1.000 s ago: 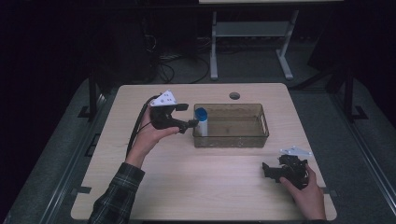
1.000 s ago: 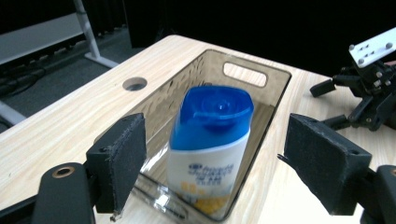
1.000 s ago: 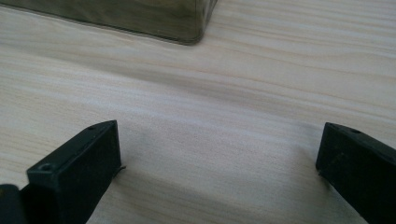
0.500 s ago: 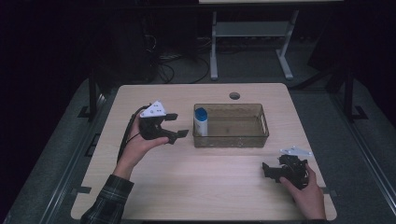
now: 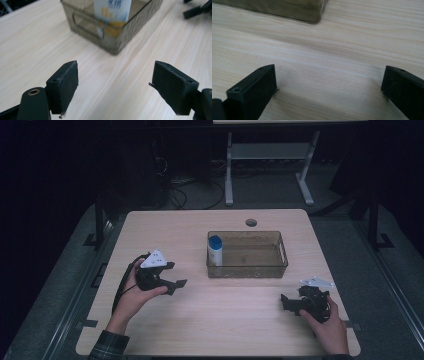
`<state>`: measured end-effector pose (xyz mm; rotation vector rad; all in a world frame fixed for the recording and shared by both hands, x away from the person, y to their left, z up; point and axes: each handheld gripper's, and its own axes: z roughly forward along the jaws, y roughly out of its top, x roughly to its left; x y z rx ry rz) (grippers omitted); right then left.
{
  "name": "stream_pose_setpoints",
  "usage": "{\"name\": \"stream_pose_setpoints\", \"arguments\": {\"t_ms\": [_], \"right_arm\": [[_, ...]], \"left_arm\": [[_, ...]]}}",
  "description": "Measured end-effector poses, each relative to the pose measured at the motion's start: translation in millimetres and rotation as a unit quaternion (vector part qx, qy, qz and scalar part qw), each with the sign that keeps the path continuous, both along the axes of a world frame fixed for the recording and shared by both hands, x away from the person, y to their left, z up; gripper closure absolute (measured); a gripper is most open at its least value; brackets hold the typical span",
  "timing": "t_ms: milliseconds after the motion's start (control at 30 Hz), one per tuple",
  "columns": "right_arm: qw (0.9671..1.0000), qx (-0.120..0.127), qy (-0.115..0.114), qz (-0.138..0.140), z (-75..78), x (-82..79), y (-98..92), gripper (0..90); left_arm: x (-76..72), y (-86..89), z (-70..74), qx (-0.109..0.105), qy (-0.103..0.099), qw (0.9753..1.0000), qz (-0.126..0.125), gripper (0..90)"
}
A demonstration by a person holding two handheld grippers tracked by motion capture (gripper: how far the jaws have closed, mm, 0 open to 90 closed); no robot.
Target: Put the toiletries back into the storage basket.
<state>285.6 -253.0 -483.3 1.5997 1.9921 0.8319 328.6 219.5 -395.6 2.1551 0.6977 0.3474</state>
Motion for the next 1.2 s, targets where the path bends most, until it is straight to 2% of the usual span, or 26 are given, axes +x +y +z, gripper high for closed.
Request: {"name": "stream_pose_setpoints", "arguments": {"t_ms": [367,567,633,800,1200], "right_arm": [[1.0,0.0,0.0,0.0,0.0,0.0,0.0,0.0],[1.0,0.0,0.0,0.0,0.0,0.0,0.0,0.0],[1.0,0.0,0.0,0.0,0.0,0.0,0.0,0.0],[1.0,0.0,0.0,0.0,0.0,0.0,0.0,0.0],[1.0,0.001,0.0,-0.001,0.0,0.0,0.2,0.0]], "left_arm": [[-17.6,21.6,-24.9,0.036,0.008,0.9989,0.031,20.3],[-25.8,35.1,-33.2,0.042,0.013,0.9978,0.051,20.3],[-29.3,39.3,-36.3,0.05,0.014,0.9971,0.055,20.3],[-38.9,49.0,-42.7,0.051,0.019,0.9961,0.069,20.3],[-61.1,71.4,-61.9,0.074,0.033,0.9911,0.106,20.1]]}}
